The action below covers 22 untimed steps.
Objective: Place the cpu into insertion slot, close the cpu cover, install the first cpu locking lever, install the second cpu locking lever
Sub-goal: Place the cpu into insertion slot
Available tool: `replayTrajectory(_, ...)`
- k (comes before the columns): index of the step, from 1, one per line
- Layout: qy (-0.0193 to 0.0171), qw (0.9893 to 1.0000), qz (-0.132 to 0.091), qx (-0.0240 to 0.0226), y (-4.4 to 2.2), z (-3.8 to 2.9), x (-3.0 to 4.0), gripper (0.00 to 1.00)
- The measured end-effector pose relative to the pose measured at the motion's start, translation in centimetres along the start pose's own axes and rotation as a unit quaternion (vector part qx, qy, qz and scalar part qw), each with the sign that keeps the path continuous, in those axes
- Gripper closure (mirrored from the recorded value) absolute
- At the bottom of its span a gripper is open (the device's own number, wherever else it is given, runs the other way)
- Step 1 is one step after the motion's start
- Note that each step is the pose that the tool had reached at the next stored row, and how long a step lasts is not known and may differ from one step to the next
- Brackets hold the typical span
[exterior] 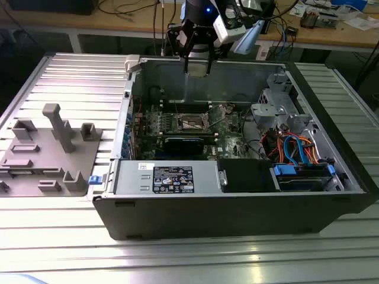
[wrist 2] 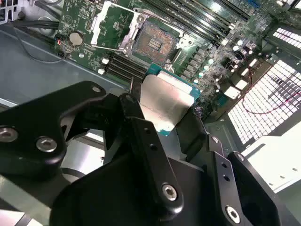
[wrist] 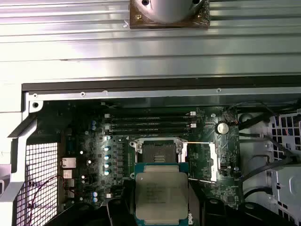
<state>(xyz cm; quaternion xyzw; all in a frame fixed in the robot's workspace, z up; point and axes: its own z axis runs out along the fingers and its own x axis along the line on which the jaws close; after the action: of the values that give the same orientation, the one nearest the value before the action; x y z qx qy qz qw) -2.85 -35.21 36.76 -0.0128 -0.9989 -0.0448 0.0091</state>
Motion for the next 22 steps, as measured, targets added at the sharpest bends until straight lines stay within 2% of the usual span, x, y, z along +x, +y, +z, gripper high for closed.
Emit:
replayTrajectory(12, -0.0003, 1.0, 0.003, -0.0001, 0.0, 0.0, 0.0, 0.46)
replayTrajectory(14, -0.0023, 0.9997, 0.026, -0.0005, 0.0, 0.01, 0.0, 0.46)
replayTrajectory(17, -0.0048, 0.9986, 0.053, -0.001, 0.0, 0.03, 0.0, 0.46)
replayTrajectory(22, -0.0049, 0.9985, 0.055, -0.001, 0.0, 0.03, 0.0, 0.46)
